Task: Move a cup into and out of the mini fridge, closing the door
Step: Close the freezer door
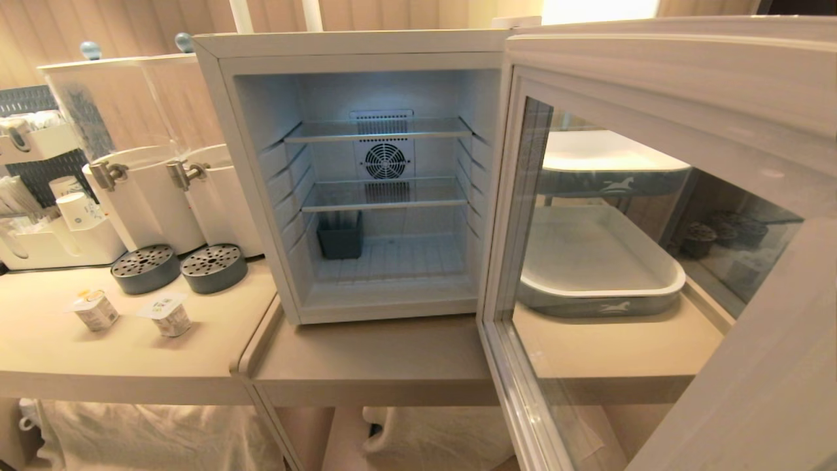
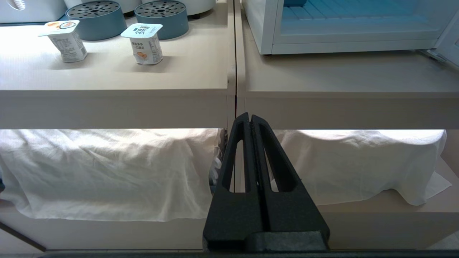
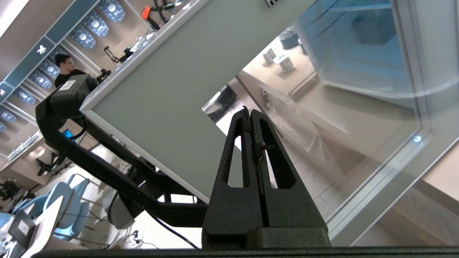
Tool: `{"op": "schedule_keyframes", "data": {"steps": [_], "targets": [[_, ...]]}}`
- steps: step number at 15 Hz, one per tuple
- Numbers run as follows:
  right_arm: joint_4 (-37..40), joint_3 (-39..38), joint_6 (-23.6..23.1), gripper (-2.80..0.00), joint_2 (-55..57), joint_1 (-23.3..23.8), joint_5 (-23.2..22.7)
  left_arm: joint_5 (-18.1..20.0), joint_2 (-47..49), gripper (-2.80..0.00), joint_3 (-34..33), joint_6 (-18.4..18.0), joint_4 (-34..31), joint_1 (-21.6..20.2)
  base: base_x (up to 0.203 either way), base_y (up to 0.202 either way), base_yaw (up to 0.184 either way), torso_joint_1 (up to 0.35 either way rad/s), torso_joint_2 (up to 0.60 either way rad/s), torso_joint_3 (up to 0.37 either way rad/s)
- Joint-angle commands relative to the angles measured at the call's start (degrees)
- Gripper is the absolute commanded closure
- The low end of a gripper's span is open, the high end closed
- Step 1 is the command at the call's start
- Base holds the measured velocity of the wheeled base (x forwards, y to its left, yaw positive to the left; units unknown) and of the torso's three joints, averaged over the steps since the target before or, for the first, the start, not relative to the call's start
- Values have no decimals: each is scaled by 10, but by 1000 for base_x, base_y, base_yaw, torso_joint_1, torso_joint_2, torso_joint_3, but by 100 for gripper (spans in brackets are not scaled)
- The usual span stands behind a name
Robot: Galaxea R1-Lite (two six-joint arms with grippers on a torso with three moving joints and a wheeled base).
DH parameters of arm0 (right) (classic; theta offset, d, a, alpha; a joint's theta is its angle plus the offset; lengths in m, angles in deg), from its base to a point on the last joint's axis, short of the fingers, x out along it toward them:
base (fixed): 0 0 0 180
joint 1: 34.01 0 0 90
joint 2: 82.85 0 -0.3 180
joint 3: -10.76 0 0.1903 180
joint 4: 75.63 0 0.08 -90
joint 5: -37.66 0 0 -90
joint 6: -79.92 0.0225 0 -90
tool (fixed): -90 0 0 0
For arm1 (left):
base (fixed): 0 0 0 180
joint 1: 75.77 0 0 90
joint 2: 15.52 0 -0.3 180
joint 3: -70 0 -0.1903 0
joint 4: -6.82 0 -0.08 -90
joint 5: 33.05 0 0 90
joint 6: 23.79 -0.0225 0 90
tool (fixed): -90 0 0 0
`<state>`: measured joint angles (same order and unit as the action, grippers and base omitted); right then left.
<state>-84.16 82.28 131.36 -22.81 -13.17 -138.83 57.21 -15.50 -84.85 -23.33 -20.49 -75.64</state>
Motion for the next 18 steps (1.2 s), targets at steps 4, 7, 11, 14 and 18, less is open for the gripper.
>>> {"op": "schedule_keyframes", "data": {"steps": [4,7,11,14,18], "targets": [[39,16,-133,0,138,-237,239,-1,0,0,0,1,0,0,0,0,0,0,0,0],[70,36,-239,0,272,-514,458,0,0,0,0,0,-1,0,0,0,0,0,0,0],[105,74,-317,0,357,-611,601,0,0,0,0,0,-1,0,0,0,0,0,0,0],[106,78,-328,0,352,-617,670,0,0,0,0,0,-1,0,0,0,0,0,0,0],[141,78,-332,0,278,-578,660,0,0,0,1,0,-1,0,0,0,0,0,0,0]]}}
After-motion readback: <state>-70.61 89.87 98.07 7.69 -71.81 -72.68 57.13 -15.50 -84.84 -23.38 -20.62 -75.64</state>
